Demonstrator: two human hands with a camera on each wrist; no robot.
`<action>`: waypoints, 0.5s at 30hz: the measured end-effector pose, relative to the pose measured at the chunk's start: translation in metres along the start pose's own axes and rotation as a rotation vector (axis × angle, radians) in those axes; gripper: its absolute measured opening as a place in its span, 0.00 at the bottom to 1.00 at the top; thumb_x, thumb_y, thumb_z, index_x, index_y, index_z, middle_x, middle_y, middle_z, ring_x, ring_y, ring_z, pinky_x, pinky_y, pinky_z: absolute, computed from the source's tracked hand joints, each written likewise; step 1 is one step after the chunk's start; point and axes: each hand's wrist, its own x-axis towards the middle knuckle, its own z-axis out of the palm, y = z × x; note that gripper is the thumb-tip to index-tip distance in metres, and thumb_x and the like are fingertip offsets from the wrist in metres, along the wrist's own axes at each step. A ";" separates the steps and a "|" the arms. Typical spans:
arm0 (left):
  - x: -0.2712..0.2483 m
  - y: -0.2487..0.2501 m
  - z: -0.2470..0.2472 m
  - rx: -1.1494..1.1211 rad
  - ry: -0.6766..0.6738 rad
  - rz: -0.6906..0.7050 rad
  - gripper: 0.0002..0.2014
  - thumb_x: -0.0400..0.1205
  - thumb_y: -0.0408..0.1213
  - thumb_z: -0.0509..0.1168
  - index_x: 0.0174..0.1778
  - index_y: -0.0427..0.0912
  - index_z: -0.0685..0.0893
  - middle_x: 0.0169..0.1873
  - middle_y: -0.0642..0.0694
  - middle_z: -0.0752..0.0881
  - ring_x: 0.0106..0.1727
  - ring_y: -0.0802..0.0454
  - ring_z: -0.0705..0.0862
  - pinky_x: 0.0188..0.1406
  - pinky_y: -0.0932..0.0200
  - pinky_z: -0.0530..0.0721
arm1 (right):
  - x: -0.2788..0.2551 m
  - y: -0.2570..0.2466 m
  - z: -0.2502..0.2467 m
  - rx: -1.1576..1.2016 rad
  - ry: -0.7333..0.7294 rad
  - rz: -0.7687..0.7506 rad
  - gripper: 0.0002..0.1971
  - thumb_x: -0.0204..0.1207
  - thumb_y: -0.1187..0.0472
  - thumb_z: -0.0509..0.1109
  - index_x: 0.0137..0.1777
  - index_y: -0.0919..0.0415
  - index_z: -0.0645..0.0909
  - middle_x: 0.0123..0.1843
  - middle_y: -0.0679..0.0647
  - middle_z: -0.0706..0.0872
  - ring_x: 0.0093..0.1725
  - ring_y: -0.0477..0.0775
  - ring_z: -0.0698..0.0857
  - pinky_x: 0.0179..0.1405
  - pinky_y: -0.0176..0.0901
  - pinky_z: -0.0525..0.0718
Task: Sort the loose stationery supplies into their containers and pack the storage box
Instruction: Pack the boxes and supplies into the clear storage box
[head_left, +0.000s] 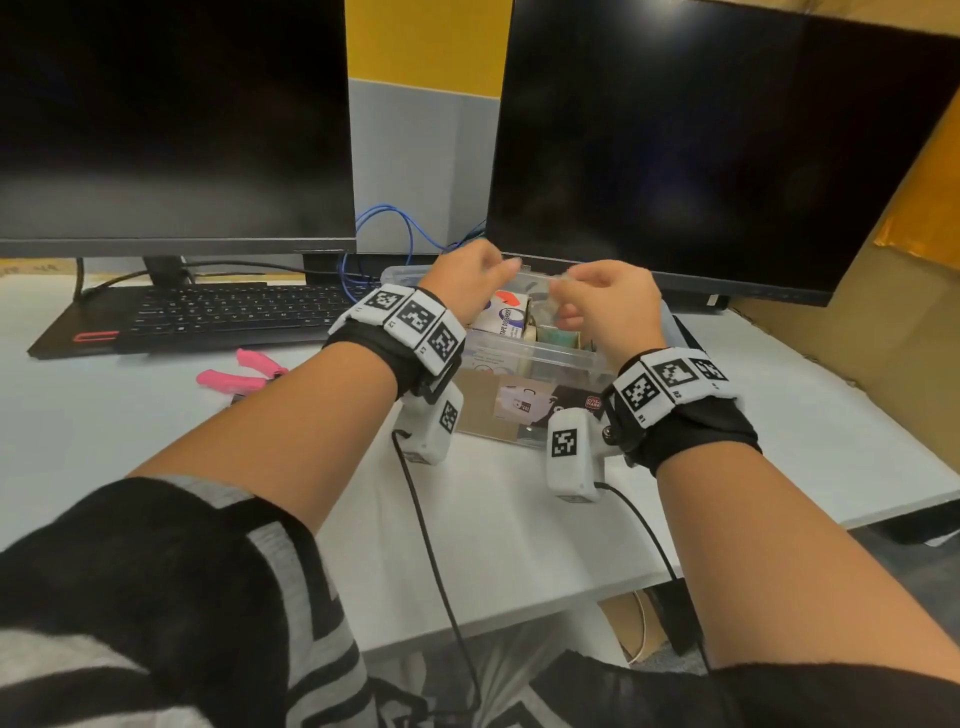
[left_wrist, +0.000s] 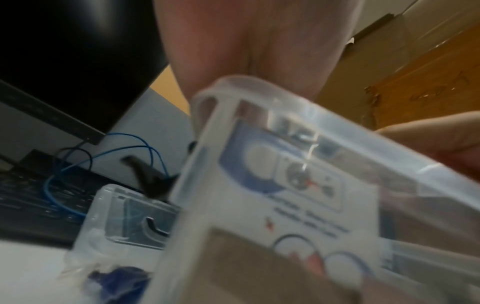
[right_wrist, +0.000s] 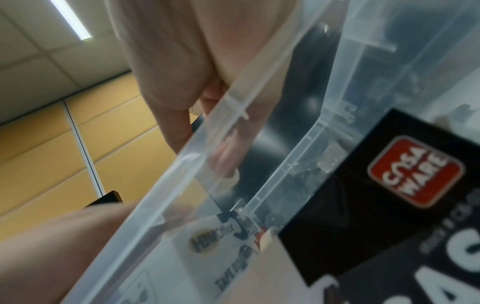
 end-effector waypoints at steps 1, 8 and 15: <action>0.002 -0.006 0.001 0.097 -0.061 -0.023 0.17 0.86 0.48 0.56 0.68 0.45 0.74 0.63 0.42 0.80 0.63 0.45 0.79 0.58 0.53 0.76 | 0.001 0.000 0.000 -0.017 -0.018 0.047 0.08 0.71 0.65 0.72 0.49 0.66 0.84 0.38 0.58 0.87 0.36 0.52 0.88 0.32 0.35 0.87; 0.002 -0.009 0.000 0.453 -0.264 0.033 0.22 0.87 0.35 0.53 0.78 0.35 0.63 0.76 0.35 0.64 0.78 0.41 0.63 0.73 0.53 0.66 | 0.006 -0.008 0.003 -0.428 -0.330 0.214 0.10 0.68 0.60 0.75 0.45 0.66 0.84 0.37 0.55 0.84 0.35 0.49 0.82 0.38 0.42 0.81; 0.005 -0.014 -0.005 0.755 -0.341 0.152 0.23 0.86 0.34 0.56 0.77 0.35 0.64 0.74 0.35 0.66 0.79 0.42 0.61 0.70 0.54 0.69 | 0.002 -0.015 0.005 -0.691 -0.445 0.243 0.13 0.73 0.60 0.73 0.55 0.63 0.85 0.54 0.58 0.87 0.55 0.57 0.84 0.59 0.50 0.83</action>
